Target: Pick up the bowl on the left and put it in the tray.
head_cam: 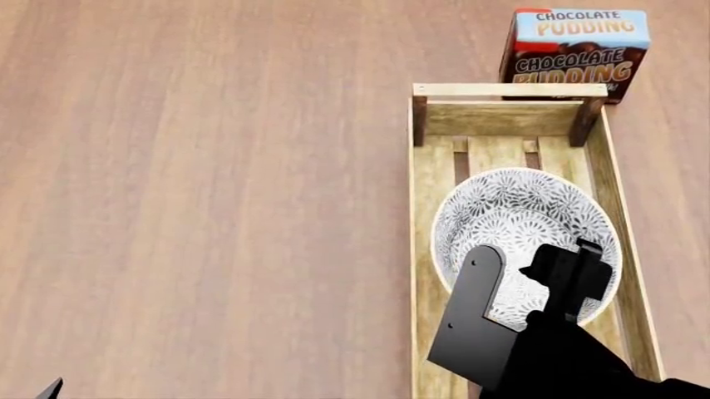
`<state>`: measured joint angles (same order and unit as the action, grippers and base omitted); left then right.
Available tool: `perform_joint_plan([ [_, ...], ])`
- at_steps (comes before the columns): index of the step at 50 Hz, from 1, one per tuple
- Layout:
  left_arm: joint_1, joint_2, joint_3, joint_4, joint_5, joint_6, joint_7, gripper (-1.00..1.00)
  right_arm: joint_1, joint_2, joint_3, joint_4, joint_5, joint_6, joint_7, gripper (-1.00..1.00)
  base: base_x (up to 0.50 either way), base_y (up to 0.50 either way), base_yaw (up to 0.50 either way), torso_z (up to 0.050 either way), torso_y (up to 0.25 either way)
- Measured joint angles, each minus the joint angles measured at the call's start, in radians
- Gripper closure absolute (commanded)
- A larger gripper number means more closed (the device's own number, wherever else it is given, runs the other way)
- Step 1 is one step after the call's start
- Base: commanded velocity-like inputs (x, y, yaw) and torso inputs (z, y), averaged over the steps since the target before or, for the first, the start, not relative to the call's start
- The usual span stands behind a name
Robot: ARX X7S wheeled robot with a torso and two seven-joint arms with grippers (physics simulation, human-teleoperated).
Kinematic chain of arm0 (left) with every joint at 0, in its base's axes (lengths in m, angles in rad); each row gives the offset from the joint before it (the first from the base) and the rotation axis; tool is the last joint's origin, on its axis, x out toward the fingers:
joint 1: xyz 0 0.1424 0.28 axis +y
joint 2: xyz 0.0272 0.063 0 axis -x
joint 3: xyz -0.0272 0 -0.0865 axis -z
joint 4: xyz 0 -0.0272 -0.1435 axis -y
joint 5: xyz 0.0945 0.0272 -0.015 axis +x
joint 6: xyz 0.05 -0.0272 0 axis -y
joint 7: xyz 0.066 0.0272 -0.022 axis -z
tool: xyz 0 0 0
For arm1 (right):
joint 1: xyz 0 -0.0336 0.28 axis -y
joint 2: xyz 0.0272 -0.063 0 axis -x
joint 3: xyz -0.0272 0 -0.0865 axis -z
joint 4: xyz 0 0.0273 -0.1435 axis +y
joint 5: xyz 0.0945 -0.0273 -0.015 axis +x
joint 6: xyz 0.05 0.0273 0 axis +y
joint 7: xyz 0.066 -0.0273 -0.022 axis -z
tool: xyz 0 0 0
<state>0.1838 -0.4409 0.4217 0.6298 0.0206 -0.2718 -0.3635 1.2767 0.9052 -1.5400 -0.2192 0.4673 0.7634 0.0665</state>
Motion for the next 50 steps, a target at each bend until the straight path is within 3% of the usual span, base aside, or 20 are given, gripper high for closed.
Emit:
perform_joint_plan([
  [50,0.002,-0.014,0.006,0.008,-0.006,0.004,-0.013,-1.0,-0.008,0.051,0.043,-0.181,-0.104,0.123,-0.023,-1.0,0.0,0.0,0.0,0.0,-0.005],
])
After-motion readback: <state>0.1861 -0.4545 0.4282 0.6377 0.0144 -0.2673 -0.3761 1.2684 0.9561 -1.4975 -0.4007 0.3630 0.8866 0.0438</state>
